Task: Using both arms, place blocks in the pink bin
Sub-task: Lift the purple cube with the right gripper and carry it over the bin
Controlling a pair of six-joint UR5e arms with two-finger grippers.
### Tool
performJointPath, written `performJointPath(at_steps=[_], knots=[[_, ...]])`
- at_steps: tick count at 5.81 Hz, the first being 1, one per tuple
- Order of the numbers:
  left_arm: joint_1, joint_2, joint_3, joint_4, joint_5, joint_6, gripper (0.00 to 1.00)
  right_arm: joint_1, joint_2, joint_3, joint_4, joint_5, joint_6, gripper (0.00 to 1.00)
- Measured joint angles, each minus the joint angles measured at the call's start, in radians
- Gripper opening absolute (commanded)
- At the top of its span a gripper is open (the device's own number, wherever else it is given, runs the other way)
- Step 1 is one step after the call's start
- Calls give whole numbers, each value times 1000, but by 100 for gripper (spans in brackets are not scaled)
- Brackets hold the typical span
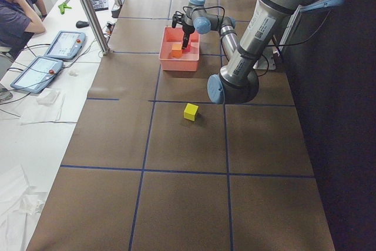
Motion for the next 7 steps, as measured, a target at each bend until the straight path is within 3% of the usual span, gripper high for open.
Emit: performJointPath(at_steps=[2,4,5,7], knots=[[-81,59,-34,48,-110,211,100,55,101,49,-81,65,242,49],[-198,180,-67,38,-213,481,100,64,320,153,-387,84,447,50],[-253,271,-92,3,-241,588,100,45,451,180,-523,83,553,51],[-363,499,-108,-184,-335,750,100,-86,678,152,-611,19,850,53]])
